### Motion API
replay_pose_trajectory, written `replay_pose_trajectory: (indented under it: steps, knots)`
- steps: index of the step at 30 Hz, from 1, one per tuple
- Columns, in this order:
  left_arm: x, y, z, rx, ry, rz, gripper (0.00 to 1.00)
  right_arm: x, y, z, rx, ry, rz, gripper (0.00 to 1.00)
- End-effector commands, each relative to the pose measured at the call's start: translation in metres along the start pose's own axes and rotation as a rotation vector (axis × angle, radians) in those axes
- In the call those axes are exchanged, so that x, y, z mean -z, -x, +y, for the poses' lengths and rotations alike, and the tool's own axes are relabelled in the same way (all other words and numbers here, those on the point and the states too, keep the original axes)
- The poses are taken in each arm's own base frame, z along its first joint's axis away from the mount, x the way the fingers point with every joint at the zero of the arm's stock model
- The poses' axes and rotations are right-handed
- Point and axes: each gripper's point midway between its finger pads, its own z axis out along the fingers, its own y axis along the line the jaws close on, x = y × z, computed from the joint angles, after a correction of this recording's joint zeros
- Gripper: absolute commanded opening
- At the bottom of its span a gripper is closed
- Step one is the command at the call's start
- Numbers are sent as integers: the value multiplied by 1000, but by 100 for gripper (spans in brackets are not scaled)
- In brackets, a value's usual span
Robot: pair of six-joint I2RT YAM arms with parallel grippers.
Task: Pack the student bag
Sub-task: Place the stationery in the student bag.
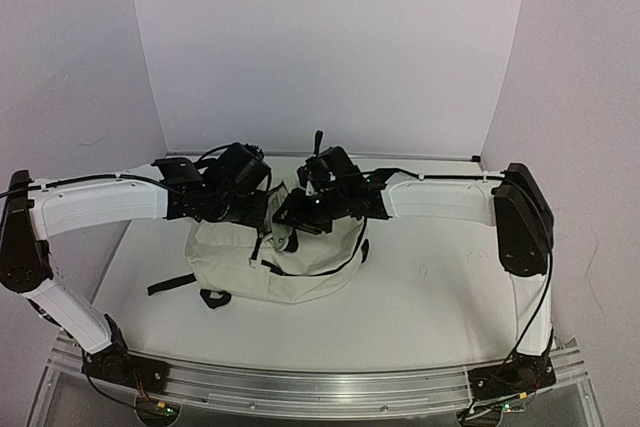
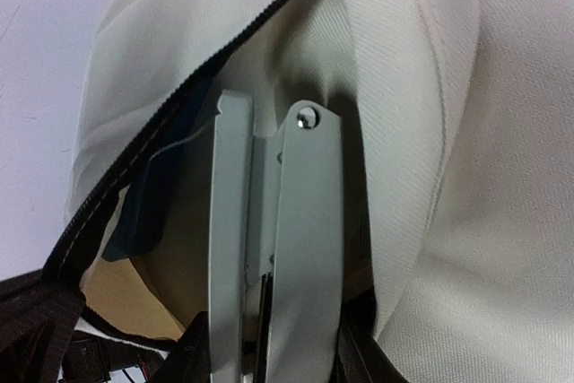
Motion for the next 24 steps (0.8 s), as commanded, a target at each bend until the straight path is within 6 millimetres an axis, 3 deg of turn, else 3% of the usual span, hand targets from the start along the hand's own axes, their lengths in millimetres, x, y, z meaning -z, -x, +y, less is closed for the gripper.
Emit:
replay_pose_trajectory:
  steps: [1, 6, 15, 24]
  knots:
    - [30, 40, -6, 58, -116, -146, 0, -7, 29, 36, 27, 84, -65, 19]
    - [34, 33, -10, 59, -170, -118, 0, -15, 58, 33, 0, 59, -147, 19]
    - [33, 32, -12, 73, -189, -110, 0, -29, 82, 40, -89, 122, -252, 19]
    - [34, 35, -17, 92, -219, -118, 0, -31, 100, 45, -225, 213, -384, 18]
